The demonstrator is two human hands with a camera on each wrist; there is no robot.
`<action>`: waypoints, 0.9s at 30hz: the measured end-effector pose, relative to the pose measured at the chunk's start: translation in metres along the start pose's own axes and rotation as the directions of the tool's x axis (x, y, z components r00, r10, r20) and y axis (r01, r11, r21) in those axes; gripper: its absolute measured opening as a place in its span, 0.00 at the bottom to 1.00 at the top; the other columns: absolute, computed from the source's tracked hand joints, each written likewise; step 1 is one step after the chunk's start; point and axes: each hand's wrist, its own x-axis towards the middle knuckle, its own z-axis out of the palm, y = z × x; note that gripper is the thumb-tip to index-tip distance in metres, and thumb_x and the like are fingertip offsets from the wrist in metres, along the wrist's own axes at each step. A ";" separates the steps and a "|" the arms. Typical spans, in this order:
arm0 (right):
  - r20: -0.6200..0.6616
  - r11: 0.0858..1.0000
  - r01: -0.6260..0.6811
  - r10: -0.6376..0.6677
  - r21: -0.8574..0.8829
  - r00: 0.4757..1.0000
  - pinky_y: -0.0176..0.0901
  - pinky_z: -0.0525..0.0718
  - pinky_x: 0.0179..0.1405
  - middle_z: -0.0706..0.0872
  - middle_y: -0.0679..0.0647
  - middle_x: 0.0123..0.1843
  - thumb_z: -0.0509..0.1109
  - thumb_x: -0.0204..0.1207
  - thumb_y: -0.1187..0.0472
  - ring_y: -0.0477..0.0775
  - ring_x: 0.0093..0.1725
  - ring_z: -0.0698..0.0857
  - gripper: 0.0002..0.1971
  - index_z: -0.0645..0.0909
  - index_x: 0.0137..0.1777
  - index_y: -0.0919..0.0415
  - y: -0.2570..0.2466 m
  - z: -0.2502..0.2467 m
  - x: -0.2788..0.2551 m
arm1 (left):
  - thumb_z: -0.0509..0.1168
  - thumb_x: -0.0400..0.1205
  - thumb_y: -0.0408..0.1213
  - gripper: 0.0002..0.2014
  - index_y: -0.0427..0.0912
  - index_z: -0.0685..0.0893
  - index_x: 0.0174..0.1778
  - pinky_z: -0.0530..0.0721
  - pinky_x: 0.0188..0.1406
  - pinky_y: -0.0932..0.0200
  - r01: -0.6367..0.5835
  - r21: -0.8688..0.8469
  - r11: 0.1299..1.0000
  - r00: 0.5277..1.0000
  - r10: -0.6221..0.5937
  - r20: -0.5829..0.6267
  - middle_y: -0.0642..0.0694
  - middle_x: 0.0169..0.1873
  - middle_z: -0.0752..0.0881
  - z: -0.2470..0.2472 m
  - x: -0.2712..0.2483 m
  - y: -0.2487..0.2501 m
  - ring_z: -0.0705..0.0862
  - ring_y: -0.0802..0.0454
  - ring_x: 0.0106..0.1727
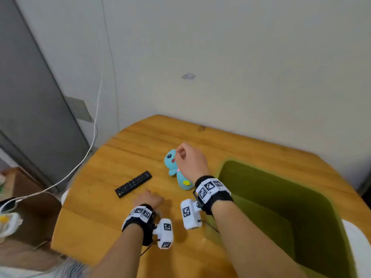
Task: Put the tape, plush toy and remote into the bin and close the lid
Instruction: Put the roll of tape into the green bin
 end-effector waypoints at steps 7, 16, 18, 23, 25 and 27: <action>0.073 0.995 -0.033 0.040 -0.091 0.997 0.50 0.85 0.35 0.87 0.46 0.35 0.64 0.81 0.56 0.54 0.36 0.87 0.06 0.82 0.47 0.52 -0.001 0.037 0.024 | 0.66 0.56 0.62 0.35 0.41 0.91 0.52 0.82 0.50 0.52 -0.077 0.245 0.966 0.953 -0.001 0.302 0.41 0.61 0.85 0.017 0.040 -0.015 0.85 0.44 0.60; 0.239 0.958 -0.263 0.231 0.112 0.943 0.51 0.83 0.60 0.88 0.47 0.58 0.66 0.77 0.37 0.51 0.58 0.86 0.21 0.81 0.64 0.47 0.007 0.073 0.031 | 0.58 0.84 0.53 0.20 0.36 0.78 0.45 0.81 0.38 0.49 0.355 -0.782 0.512 0.881 0.097 0.463 0.35 0.38 0.82 -0.053 0.043 0.006 0.80 0.39 0.37; 0.276 0.918 -0.312 0.243 0.245 0.930 0.53 0.79 0.68 0.82 0.47 0.70 0.66 0.72 0.30 0.51 0.67 0.82 0.33 0.75 0.76 0.41 0.004 0.071 0.030 | 0.55 0.85 0.45 0.15 0.37 0.77 0.42 0.78 0.39 0.49 0.366 -0.848 0.382 0.873 0.173 0.455 0.38 0.36 0.77 -0.070 0.041 0.015 0.78 0.41 0.38; 0.365 0.798 -0.374 0.209 0.472 0.907 0.48 0.80 0.65 0.74 0.43 0.75 0.72 0.70 0.31 0.52 0.72 0.80 0.40 0.67 0.83 0.35 -0.001 0.054 0.025 | 0.53 0.79 0.45 0.20 0.38 0.85 0.56 0.81 0.53 0.39 0.342 -0.910 0.233 0.795 0.445 0.413 0.34 0.54 0.83 -0.100 0.026 0.045 0.81 0.39 0.52; 0.308 0.781 -0.351 0.213 0.517 0.927 0.54 0.87 0.61 0.84 0.51 0.71 0.72 0.71 0.34 0.59 0.66 0.86 0.32 0.77 0.75 0.39 -0.003 0.042 0.023 | 0.50 0.82 0.44 0.23 0.36 0.84 0.61 0.87 0.45 0.42 0.322 -0.902 0.287 0.732 0.529 0.430 0.33 0.54 0.86 -0.103 0.017 0.061 0.83 0.37 0.51; 0.190 0.754 -0.283 0.211 0.593 0.959 0.56 0.89 0.53 0.91 0.56 0.60 0.73 0.73 0.38 0.63 0.57 0.90 0.22 0.83 0.64 0.44 0.000 0.025 0.019 | 0.51 0.85 0.48 0.27 0.34 0.80 0.72 0.88 0.43 0.41 0.287 -0.894 0.344 0.670 0.595 0.444 0.33 0.61 0.82 -0.104 0.007 0.076 0.82 0.35 0.56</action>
